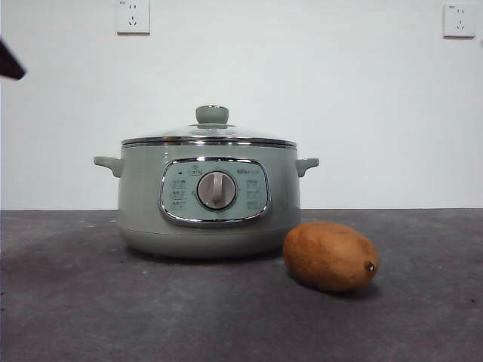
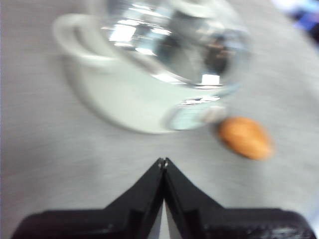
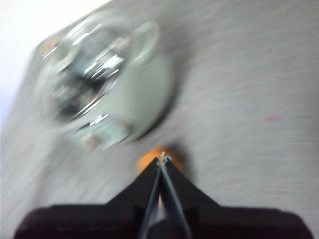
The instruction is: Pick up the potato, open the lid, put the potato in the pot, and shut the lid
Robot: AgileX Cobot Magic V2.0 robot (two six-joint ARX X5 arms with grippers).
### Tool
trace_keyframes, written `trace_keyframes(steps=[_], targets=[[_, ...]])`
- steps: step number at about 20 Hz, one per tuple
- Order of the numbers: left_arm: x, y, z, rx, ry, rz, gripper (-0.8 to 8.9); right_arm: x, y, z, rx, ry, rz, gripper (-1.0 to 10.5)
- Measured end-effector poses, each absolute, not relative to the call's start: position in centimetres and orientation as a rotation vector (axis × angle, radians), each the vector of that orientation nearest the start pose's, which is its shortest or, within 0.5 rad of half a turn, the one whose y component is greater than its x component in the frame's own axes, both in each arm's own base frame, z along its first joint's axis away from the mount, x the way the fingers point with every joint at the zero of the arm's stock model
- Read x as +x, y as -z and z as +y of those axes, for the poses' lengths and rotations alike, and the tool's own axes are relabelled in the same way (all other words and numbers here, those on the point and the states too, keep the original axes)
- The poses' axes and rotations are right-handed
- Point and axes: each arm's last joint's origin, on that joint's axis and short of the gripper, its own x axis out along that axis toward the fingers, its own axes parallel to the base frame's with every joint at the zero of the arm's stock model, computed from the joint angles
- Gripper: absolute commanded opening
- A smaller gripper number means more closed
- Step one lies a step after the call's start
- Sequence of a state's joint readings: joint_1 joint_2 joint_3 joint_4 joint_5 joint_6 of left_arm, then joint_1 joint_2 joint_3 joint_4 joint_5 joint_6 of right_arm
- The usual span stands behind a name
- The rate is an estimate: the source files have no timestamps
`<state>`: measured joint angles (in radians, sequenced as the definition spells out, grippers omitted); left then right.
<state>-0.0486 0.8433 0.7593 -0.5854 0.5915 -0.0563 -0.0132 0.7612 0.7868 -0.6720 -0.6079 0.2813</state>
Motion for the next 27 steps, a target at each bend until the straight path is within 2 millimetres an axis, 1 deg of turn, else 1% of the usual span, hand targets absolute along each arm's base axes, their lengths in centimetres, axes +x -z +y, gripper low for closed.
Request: trace_keyframes(steps=[2,5,8,9,10,11,12,13,14,15,18,20,23,27], targets=[[17.4,-28.8,-2.6,-0.254,0.667,0.711,0.0,15.6,-29.9,1.7,0.446,-0.557,0.767,0.0],[18.6,-29.0,-2.7,-0.249,0.687,0.784,0.0,17.3,-30.3,2.2,0.385,-0.594,0.831,0.1],[19.4,-29.1,-2.8,-0.222,0.702,0.832,0.03,18.4,-30.8,3.4,0.299,-0.633,0.889,0.1],[19.5,-29.0,-2.8,-0.206,0.712,0.836,0.45,18.7,-31.0,3.9,0.257,-0.633,0.897,0.3],[19.6,-28.8,-3.0,-0.193,0.724,0.848,1.45,19.0,-31.1,4.4,0.214,-0.625,0.899,1.1],[19.6,-28.6,-3.2,-0.179,0.739,0.856,2.93,19.2,-31.2,5.0,0.173,-0.613,0.904,2.3],[19.6,-28.5,-3.4,-0.167,0.753,0.859,4.85,19.4,-31.1,5.5,0.139,-0.606,0.913,3.9],[19.6,-28.5,-3.7,-0.156,0.768,0.859,6.37,19.6,-31.0,6.1,0.113,-0.607,0.925,5.7],[19.6,-28.5,-4.0,-0.146,0.784,0.856,7.09,19.8,-30.7,6.7,0.096,-0.62,0.941,7.0],[19.6,-28.5,-4.3,-0.133,0.802,0.851,7.23,19.9,-30.4,7.2,0.082,-0.638,0.961,7.6],[19.6,-28.4,-5.3,-0.089,0.838,0.851,7.23,20.2,-29.3,8.9,0.027,-0.658,1.033,7.6],[19.6,-28.4,-5.7,-0.044,0.812,0.848,7.24,20.4,-28.5,9.9,-0.019,-0.655,1.075,7.6],[19.5,-28.3,-6.1,0.005,0.774,0.854,7.24,20.5,-27.5,11.3,-0.075,-0.66,1.119,7.6],[19.6,-28.4,-6.3,0.018,0.773,0.845,7.23,21.0,-26.1,13.0,-0.143,-0.662,1.164,7.6]])
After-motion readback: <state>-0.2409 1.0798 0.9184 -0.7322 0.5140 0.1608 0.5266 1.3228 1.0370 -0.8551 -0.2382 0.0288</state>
